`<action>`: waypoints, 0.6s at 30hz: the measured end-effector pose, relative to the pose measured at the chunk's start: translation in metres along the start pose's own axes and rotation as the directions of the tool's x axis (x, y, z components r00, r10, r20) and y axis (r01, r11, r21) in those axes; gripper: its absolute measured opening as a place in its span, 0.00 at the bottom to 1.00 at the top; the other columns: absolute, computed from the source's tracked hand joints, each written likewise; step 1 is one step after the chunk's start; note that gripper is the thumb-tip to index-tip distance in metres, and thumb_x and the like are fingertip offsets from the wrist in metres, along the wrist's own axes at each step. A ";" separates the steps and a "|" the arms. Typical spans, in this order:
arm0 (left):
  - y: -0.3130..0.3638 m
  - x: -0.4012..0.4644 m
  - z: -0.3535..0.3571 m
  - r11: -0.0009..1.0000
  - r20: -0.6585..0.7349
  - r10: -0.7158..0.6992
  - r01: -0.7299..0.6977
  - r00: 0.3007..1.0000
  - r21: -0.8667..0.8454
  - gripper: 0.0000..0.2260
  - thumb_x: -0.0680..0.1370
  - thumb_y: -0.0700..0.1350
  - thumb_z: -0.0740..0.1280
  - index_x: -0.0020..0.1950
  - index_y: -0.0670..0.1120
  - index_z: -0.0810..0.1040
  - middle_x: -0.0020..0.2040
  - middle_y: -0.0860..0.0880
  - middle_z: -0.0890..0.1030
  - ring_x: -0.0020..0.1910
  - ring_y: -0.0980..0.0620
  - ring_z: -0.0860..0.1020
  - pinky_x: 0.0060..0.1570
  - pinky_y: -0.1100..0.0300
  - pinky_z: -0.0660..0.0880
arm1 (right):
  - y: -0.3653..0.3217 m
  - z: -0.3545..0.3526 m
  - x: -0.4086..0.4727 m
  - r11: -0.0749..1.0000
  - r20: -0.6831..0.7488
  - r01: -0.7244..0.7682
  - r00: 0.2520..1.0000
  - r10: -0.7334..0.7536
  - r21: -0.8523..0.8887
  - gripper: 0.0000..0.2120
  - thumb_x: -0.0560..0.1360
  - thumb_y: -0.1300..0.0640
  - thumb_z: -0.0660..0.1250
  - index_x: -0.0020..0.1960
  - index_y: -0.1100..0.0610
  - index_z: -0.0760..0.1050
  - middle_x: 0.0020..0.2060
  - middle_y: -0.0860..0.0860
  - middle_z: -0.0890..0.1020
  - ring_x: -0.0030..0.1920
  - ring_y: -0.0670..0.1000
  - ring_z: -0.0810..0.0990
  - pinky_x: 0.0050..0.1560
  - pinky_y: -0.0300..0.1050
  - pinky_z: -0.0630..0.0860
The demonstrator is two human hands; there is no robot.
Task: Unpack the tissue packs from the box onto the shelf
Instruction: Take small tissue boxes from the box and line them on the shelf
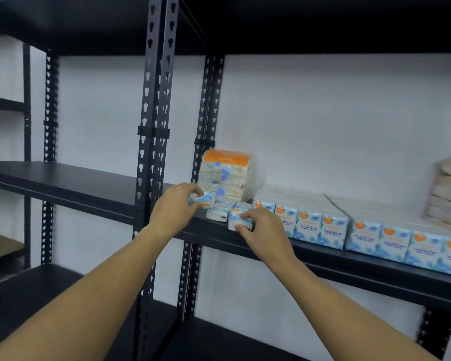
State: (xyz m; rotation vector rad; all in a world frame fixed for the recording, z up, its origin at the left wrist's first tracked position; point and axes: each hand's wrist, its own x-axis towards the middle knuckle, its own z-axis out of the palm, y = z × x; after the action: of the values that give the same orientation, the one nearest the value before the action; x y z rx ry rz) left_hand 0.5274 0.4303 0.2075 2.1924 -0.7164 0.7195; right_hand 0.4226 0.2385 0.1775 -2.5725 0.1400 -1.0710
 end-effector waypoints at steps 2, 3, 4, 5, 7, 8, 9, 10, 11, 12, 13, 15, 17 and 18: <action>-0.001 0.003 0.004 1.000 0.015 -0.009 0.008 1.000 0.010 0.09 0.76 0.47 0.71 0.56 0.54 0.79 0.58 0.51 0.80 0.48 0.53 0.78 0.42 0.56 0.77 | 0.001 0.002 0.004 1.000 -0.004 -0.009 1.000 0.009 -0.021 0.15 0.77 0.50 0.69 0.62 0.54 0.80 0.59 0.48 0.80 0.59 0.47 0.77 0.59 0.40 0.71; -0.002 0.004 0.006 1.000 0.021 -0.012 0.012 1.000 0.014 0.09 0.76 0.47 0.71 0.56 0.54 0.79 0.58 0.51 0.80 0.48 0.54 0.78 0.41 0.57 0.77 | 0.001 0.003 0.005 0.999 -0.002 -0.012 1.000 0.012 -0.030 0.15 0.77 0.50 0.69 0.62 0.54 0.80 0.59 0.48 0.80 0.59 0.47 0.77 0.59 0.40 0.71; -0.003 0.006 0.008 1.000 0.025 -0.014 0.014 1.000 0.017 0.09 0.76 0.47 0.71 0.56 0.54 0.79 0.58 0.51 0.80 0.48 0.54 0.78 0.41 0.57 0.76 | 0.002 0.004 0.007 0.999 0.001 -0.013 1.000 0.013 -0.040 0.15 0.77 0.50 0.69 0.62 0.54 0.80 0.59 0.48 0.79 0.59 0.48 0.77 0.58 0.40 0.71; -0.004 0.007 0.009 1.000 0.029 -0.014 0.014 0.999 0.019 0.09 0.76 0.47 0.71 0.55 0.54 0.79 0.58 0.51 0.80 0.48 0.54 0.78 0.40 0.57 0.76 | 0.002 0.005 0.008 0.999 0.001 -0.014 1.000 0.014 -0.050 0.15 0.77 0.49 0.69 0.61 0.54 0.80 0.59 0.48 0.79 0.58 0.48 0.77 0.58 0.40 0.72; -0.004 0.009 0.010 1.000 0.037 -0.015 0.014 0.999 0.015 0.09 0.76 0.47 0.71 0.55 0.54 0.78 0.58 0.51 0.80 0.48 0.53 0.78 0.41 0.56 0.78 | 0.002 0.006 0.011 0.998 -0.011 -0.022 1.000 0.021 -0.064 0.15 0.77 0.49 0.69 0.61 0.53 0.80 0.58 0.48 0.78 0.56 0.48 0.77 0.56 0.41 0.73; -0.004 0.010 0.010 1.000 0.042 -0.015 0.014 0.999 0.012 0.08 0.76 0.47 0.71 0.55 0.54 0.79 0.59 0.51 0.80 0.48 0.53 0.78 0.42 0.55 0.79 | 0.002 0.006 0.012 0.997 -0.018 -0.027 0.999 0.026 -0.068 0.14 0.77 0.49 0.69 0.60 0.53 0.80 0.58 0.48 0.78 0.55 0.48 0.77 0.55 0.41 0.73; -0.004 0.011 0.010 1.000 0.048 -0.015 0.014 0.999 0.013 0.08 0.76 0.47 0.71 0.55 0.54 0.78 0.59 0.50 0.80 0.49 0.53 0.78 0.42 0.54 0.79 | 0.002 0.006 0.013 0.997 -0.021 -0.031 0.999 0.030 -0.073 0.14 0.77 0.48 0.69 0.60 0.52 0.80 0.57 0.48 0.77 0.54 0.48 0.77 0.54 0.41 0.74; -0.004 0.012 0.010 1.000 0.054 -0.014 0.013 0.998 0.018 0.08 0.76 0.48 0.71 0.55 0.54 0.78 0.59 0.50 0.80 0.48 0.52 0.78 0.40 0.55 0.78 | 0.002 0.007 0.015 0.996 -0.020 -0.035 0.999 0.033 -0.080 0.14 0.76 0.48 0.70 0.60 0.52 0.80 0.57 0.48 0.77 0.53 0.48 0.77 0.54 0.41 0.74; -0.004 0.013 0.010 1.000 0.059 -0.013 0.012 0.998 0.024 0.08 0.76 0.48 0.71 0.54 0.55 0.78 0.59 0.50 0.80 0.48 0.53 0.77 0.39 0.56 0.76 | 0.002 0.007 0.016 0.995 -0.015 -0.038 0.999 0.036 -0.089 0.14 0.76 0.47 0.70 0.59 0.52 0.79 0.56 0.47 0.77 0.53 0.48 0.77 0.53 0.41 0.74; -0.003 0.014 0.011 1.000 0.064 -0.013 0.011 0.998 0.029 0.08 0.76 0.48 0.71 0.54 0.55 0.78 0.59 0.50 0.80 0.47 0.53 0.77 0.38 0.57 0.74 | 0.002 0.008 0.017 0.994 -0.010 -0.041 0.999 0.040 -0.099 0.14 0.76 0.47 0.70 0.59 0.51 0.79 0.56 0.47 0.76 0.53 0.48 0.77 0.52 0.41 0.74; -0.003 0.014 0.011 0.999 0.069 -0.012 0.009 0.998 0.032 0.08 0.76 0.48 0.71 0.54 0.55 0.78 0.59 0.51 0.80 0.47 0.53 0.77 0.37 0.58 0.73 | 0.002 0.008 0.017 0.993 -0.008 -0.043 0.999 0.043 -0.108 0.15 0.76 0.46 0.70 0.59 0.51 0.79 0.56 0.47 0.76 0.52 0.48 0.77 0.51 0.41 0.74; -0.002 0.016 0.012 0.999 0.079 -0.009 0.006 0.997 0.037 0.09 0.76 0.48 0.71 0.55 0.55 0.78 0.60 0.51 0.80 0.48 0.53 0.77 0.39 0.59 0.73 | 0.001 0.010 0.018 0.989 -0.013 -0.046 0.999 0.045 -0.141 0.15 0.76 0.46 0.70 0.59 0.50 0.79 0.57 0.47 0.76 0.51 0.49 0.78 0.49 0.42 0.75; -0.002 0.016 0.013 0.999 0.087 -0.003 0.000 0.996 0.041 0.09 0.76 0.48 0.72 0.55 0.55 0.78 0.61 0.50 0.79 0.51 0.52 0.77 0.41 0.58 0.75 | 0.000 0.010 0.018 0.979 -0.024 -0.046 0.999 0.042 -0.200 0.15 0.76 0.44 0.69 0.60 0.49 0.79 0.57 0.47 0.77 0.51 0.49 0.79 0.47 0.43 0.74; -0.002 0.016 0.013 0.999 0.088 0.001 -0.004 0.996 0.041 0.09 0.76 0.48 0.72 0.55 0.54 0.78 0.62 0.50 0.79 0.52 0.51 0.78 0.43 0.58 0.76 | 0.000 0.011 0.018 0.972 -0.030 -0.046 0.999 0.040 -0.230 0.15 0.77 0.44 0.69 0.61 0.48 0.79 0.57 0.47 0.78 0.52 0.49 0.79 0.47 0.43 0.74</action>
State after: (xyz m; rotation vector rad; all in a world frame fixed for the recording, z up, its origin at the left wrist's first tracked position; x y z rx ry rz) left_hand 0.5432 0.4172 0.2094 2.2731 -0.7550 0.6471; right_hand 0.4432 0.2373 0.1828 -2.7458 0.3443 -1.1311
